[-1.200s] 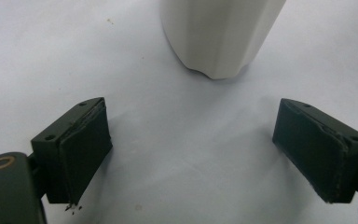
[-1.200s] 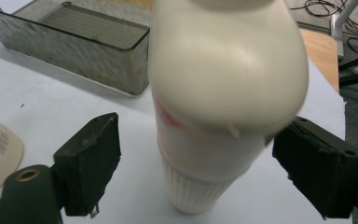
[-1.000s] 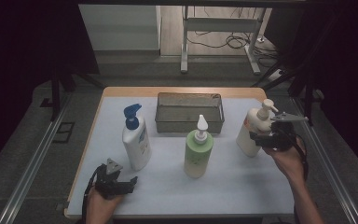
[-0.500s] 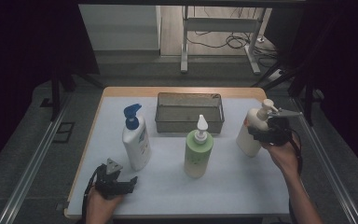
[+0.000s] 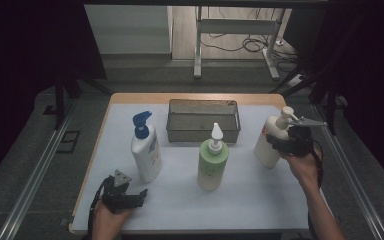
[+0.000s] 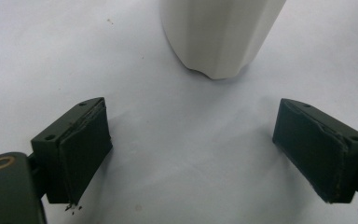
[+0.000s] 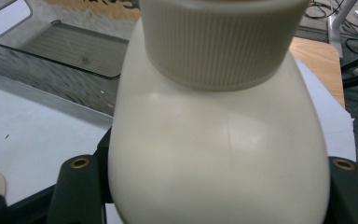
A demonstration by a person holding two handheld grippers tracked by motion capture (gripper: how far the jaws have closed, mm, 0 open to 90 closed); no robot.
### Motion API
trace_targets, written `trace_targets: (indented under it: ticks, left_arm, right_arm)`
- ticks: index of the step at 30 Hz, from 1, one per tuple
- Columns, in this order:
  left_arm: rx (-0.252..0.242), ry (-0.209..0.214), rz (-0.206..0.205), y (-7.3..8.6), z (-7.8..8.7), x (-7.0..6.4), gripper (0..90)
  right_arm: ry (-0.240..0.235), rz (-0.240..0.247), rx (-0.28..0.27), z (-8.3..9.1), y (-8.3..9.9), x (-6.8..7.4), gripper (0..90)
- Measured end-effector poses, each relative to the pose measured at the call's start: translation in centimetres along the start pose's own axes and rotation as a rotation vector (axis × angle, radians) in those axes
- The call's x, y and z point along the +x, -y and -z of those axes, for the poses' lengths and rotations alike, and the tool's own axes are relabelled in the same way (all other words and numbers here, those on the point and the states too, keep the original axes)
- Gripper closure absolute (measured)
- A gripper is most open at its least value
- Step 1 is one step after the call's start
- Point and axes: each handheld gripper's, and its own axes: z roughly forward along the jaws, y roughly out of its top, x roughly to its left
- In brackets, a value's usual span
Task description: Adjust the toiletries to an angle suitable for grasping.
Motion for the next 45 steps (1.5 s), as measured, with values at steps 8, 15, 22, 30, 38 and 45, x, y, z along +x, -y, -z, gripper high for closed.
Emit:
trace_targets:
  ticks: [8, 15, 22, 30, 38, 45]
  left_arm:
    - [0.0, 0.0, 0.0, 0.0, 0.0, 0.0, 10.6]
    - [0.0, 0.0, 0.0, 0.0, 0.0, 0.0, 10.6]
    - [0.0, -0.001, -0.003, 0.0, 0.0, 0.0, 10.6]
    - [-0.003, 0.0, 0.004, 0.0, 0.0, 0.0, 10.6]
    - [0.0, 0.001, -0.003, 0.0, 0.0, 0.0, 10.6]
    - [-0.001, 0.001, -0.003, 0.0, 0.0, 0.0, 10.6]
  right_arm:
    - [-0.003, 0.015, -0.024, 1.0, 0.0, 0.3, 36.5]
    - [-0.006, 0.044, -0.027, 2.2, -0.8, 0.9, 36.5]
    - [-0.026, 0.062, -0.034, 3.1, -1.7, 1.7, 36.6]
    - [-0.044, 0.079, -0.051, 3.9, -3.2, 2.8, 36.6]
    - [-0.072, 0.084, -0.066, 4.4, -4.8, 3.9, 36.7]
    - [-0.096, 0.085, -0.072, 4.3, -5.9, 4.9, 36.7]
